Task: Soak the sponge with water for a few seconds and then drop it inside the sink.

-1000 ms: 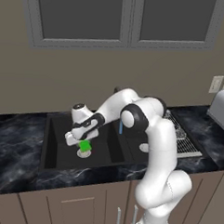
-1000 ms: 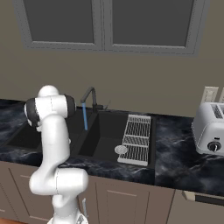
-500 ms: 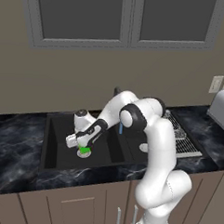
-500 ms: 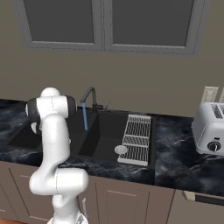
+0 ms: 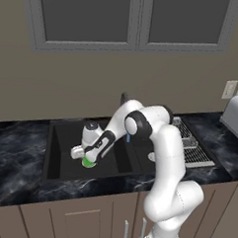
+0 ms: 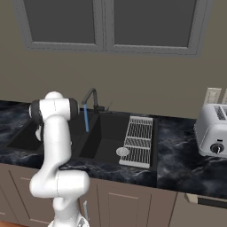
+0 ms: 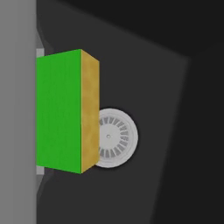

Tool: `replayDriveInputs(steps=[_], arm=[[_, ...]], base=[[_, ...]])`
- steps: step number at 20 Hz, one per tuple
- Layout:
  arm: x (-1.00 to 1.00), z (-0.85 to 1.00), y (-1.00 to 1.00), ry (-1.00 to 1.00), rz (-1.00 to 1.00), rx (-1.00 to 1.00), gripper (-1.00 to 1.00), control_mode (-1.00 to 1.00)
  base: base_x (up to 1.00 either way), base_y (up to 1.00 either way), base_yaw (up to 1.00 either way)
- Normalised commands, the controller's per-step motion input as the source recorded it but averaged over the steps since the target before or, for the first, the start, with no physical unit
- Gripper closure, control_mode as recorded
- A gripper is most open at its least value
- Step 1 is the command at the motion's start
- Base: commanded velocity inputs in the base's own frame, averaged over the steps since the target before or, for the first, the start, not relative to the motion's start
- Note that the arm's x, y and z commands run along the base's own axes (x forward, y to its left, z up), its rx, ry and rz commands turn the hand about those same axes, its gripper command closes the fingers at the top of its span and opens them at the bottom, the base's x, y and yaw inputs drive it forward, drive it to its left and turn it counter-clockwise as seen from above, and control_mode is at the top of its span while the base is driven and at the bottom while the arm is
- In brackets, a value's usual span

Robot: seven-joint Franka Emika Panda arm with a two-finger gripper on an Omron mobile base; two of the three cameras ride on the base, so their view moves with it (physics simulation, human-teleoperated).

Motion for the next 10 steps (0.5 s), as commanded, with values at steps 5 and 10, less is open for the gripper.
replayDriveInputs(steps=[5,10], arm=[[0.08,-0.47,0.0,0.0,-0.01,0.0,1.0,-1.0],[0.06,-0.37,0.0,0.0,0.0,0.0,1.0,-1.0]], base=[[0.0,0.0,0.0],[0.0,0.0,0.0]])
